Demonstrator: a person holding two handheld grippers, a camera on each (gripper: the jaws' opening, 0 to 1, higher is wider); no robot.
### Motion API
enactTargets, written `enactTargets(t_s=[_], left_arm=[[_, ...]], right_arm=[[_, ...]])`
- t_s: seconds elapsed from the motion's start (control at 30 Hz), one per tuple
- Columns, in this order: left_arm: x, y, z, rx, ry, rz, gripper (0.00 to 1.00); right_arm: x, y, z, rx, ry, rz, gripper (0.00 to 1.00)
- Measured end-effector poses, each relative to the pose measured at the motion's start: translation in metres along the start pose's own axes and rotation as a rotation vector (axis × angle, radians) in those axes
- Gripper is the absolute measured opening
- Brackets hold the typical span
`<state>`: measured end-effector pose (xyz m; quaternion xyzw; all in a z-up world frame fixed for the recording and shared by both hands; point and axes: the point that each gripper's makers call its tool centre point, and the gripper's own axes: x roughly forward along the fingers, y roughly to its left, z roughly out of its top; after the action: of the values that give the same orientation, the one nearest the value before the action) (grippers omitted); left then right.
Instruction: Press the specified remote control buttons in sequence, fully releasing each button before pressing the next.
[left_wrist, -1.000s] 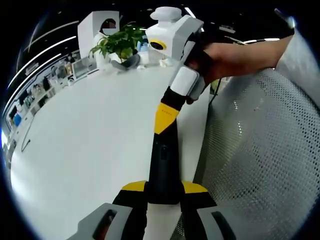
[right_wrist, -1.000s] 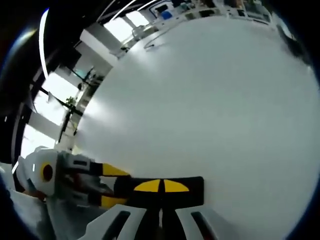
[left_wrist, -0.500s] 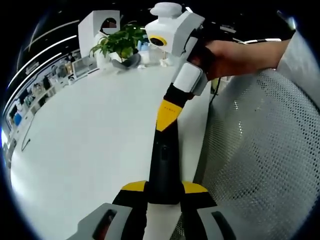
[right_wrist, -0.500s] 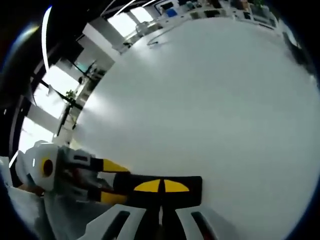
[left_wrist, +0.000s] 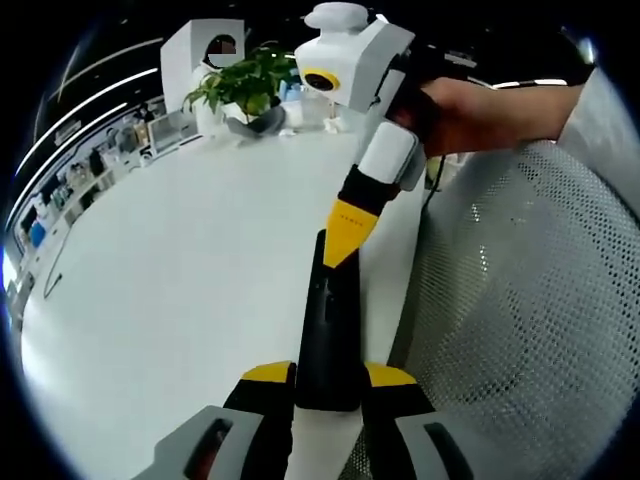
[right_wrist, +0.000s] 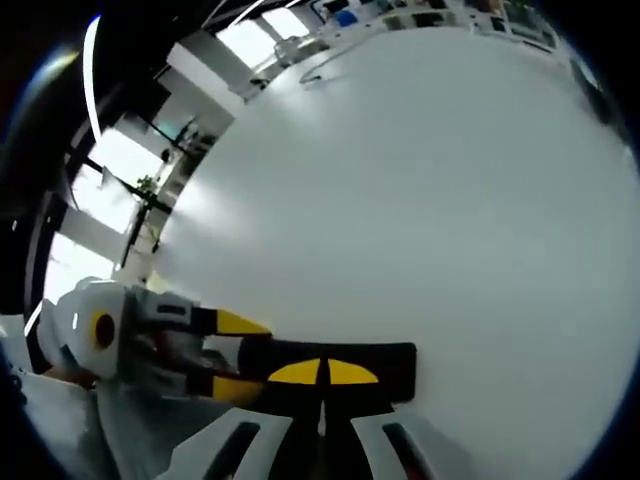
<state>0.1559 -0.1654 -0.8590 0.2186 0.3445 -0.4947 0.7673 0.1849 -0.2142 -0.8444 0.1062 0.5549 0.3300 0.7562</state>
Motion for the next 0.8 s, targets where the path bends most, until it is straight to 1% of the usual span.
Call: enactTargets(t_s=[0.13,0.23,0.43,0.5,0.7,0.8], left_arm=[[-0.0001,0.0000,-0.0002,0.000,0.000,0.000,0.25],[-0.0001,-0.0001,-0.0003,0.001,-0.001,0.000,0.25],[0.0000,-0.0007,-0.0005,0.008,0.001,-0.002,0.25],[0.0001,-0.0004,-0.0004,0.005,0.002,-0.002,0.25],[0.0005,-0.0003,-0.0002,0.007,0.002,-0.005,0.25],[0.0006,-0.0003,-0.0002,0.007,0.002,-0.006,0.25]], right_arm=[[0.0016,0.0008,-0.0024,-0.001,0.014,0.003,0.00],[0.0032,-0.0013,-0.0059,-0.009,0.031,-0.013,0.00],[0.0028,-0.0014,-0.0058,-0.019,0.029,-0.014,0.00],[0.0031,-0.0016,-0.0061,-0.032,0.028,-0.016,0.00],[0.0037,-0.0003,-0.0068,-0.120,0.009,-0.041,0.00],[0.0043,-0.0013,-0.0062,-0.118,0.012,-0.050,0.00]])
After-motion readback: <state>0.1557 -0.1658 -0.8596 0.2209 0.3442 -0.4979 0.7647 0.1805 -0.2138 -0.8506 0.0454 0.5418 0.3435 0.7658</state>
